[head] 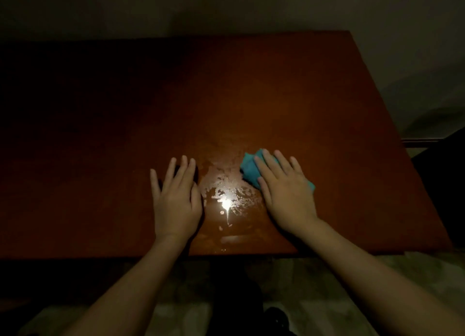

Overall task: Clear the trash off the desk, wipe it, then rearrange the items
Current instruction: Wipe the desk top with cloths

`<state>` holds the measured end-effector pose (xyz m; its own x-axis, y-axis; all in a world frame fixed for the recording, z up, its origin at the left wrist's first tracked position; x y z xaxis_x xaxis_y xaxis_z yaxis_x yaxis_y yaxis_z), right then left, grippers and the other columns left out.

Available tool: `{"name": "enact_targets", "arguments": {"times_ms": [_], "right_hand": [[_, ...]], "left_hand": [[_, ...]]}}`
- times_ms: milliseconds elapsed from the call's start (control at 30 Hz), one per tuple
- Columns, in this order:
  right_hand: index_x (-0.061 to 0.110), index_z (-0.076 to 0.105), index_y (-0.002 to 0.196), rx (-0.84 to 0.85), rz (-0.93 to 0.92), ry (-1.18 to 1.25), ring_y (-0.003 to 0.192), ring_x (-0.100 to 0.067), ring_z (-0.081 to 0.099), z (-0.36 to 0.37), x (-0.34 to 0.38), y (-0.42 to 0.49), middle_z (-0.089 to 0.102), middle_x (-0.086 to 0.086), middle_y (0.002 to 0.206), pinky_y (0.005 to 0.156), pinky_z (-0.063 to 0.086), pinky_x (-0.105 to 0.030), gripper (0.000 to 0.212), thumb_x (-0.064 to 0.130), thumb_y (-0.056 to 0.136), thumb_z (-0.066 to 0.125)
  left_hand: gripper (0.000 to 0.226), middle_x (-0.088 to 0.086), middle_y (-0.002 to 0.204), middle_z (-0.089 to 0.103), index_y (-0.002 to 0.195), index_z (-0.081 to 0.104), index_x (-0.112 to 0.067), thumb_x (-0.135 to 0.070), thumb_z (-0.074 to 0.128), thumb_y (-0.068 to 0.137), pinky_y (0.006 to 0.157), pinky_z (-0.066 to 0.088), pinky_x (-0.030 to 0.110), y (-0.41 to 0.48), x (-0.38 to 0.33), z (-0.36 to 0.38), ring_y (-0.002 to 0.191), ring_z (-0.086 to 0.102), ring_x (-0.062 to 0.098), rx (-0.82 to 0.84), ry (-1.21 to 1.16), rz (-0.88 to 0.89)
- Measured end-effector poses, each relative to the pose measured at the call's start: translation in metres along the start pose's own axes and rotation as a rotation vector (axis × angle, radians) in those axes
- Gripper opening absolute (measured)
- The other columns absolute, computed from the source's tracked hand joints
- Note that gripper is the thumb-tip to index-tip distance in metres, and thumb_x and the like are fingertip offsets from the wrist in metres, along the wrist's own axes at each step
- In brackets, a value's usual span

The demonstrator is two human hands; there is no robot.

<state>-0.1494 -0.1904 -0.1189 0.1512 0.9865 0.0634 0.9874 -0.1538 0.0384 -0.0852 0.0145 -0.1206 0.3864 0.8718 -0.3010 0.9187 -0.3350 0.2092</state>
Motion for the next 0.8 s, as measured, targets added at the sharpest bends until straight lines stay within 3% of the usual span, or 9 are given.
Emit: {"name": "enact_targets", "arguments": {"times_ms": [133,300,400,567,800], "right_hand": [[0.02,0.044,0.14,0.055,-0.272,0.0,0.136,-0.023,0.039,-0.003,0.045,-0.042,0.042,-0.004,0.147,0.116,0.024,-0.044,0.051,0.037,0.096,0.026],[0.025,0.037,0.143,0.111,-0.407,0.033,0.138,-0.018,0.034,-0.01,0.012,-0.096,0.037,0.001,0.15,0.112,0.022,-0.038,0.049,0.039,0.096,0.031],[0.024,0.035,0.145,0.11,-0.333,0.042,0.137,-0.019,0.036,-0.012,-0.014,-0.08,0.036,0.001,0.15,0.112,0.022,-0.037,0.048,0.04,0.101,0.022],[0.023,0.035,0.145,0.088,-0.074,0.024,0.138,-0.021,0.036,-0.004,-0.013,-0.019,0.035,0.001,0.15,0.113,0.019,-0.037,0.05,0.039,0.101,0.015],[0.022,0.035,0.145,0.091,-0.012,0.022,0.14,-0.021,0.031,-0.001,-0.007,0.053,0.033,-0.002,0.15,0.114,0.015,-0.038,0.051,0.039,0.1,0.018]], "left_hand": [[0.062,0.002,0.153,0.034,0.147,0.036,-0.017,-0.039,0.017,0.092,0.12,-0.002,0.045,-0.019,0.004,-0.005,0.146,0.018,0.015,0.028,0.009,-0.069],[0.061,-0.005,0.159,0.013,0.153,0.018,-0.023,-0.041,0.018,0.094,0.119,-0.011,0.04,-0.016,0.003,-0.008,0.148,-0.001,0.009,0.051,-0.087,-0.136],[0.062,-0.007,0.16,0.004,0.153,0.014,-0.025,-0.043,0.016,0.094,0.118,-0.014,0.04,-0.01,0.004,-0.008,0.147,-0.008,0.008,0.085,-0.094,-0.132],[0.062,-0.005,0.16,0.006,0.153,0.018,-0.023,-0.044,0.014,0.094,0.119,-0.012,0.042,0.022,0.025,-0.005,0.148,-0.007,0.009,0.077,-0.058,-0.123],[0.062,-0.005,0.159,0.008,0.152,0.022,-0.022,-0.043,0.014,0.094,0.118,-0.014,0.04,0.091,0.055,-0.003,0.147,-0.006,0.009,0.09,-0.022,-0.099]]}}
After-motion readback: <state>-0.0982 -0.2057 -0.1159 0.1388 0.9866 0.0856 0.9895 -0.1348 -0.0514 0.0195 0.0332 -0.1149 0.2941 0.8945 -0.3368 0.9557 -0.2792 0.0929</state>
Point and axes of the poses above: each hand's wrist, its own y-axis towards the middle knuckle, its own z-axis out of the palm, x = y × z, the point moved 2 cm from there along y, towards the middle knuckle
